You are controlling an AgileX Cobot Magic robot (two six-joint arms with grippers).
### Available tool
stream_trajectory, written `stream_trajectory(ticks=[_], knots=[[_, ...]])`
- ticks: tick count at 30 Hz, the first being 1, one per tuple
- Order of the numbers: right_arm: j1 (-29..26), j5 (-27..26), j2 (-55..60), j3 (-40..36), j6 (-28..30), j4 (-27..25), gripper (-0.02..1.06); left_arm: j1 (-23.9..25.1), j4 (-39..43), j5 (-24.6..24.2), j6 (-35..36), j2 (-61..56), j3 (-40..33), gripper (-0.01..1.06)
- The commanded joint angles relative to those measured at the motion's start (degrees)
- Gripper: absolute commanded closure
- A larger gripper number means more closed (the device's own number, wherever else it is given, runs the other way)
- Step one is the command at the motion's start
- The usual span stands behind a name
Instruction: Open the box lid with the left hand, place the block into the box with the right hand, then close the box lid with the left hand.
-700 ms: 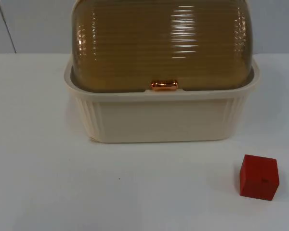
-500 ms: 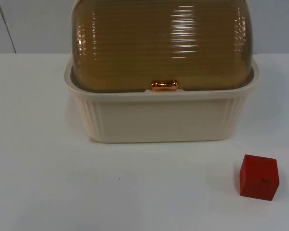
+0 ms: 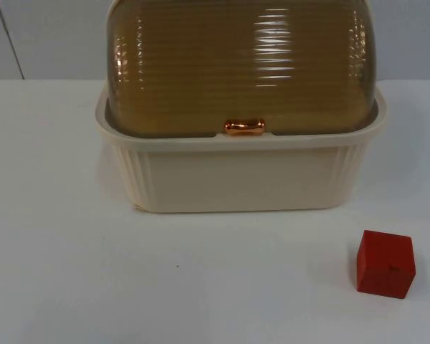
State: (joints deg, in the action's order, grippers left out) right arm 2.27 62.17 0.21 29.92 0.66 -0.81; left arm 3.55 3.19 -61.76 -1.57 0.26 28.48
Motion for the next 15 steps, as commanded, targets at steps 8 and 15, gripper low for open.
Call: stream_trajectory(ticks=[8,15], knots=[[0.3,-0.5,-0.2,-0.3,-0.4,0.2,0.00,-0.1,-1.3,0.3,0.4,-0.3,-0.1,0.00],[0.3,-0.4,-0.2,-0.3,-0.7,0.2,0.00,-0.1,-1.3,0.3,0.6,-0.3,-0.1,0.00]])
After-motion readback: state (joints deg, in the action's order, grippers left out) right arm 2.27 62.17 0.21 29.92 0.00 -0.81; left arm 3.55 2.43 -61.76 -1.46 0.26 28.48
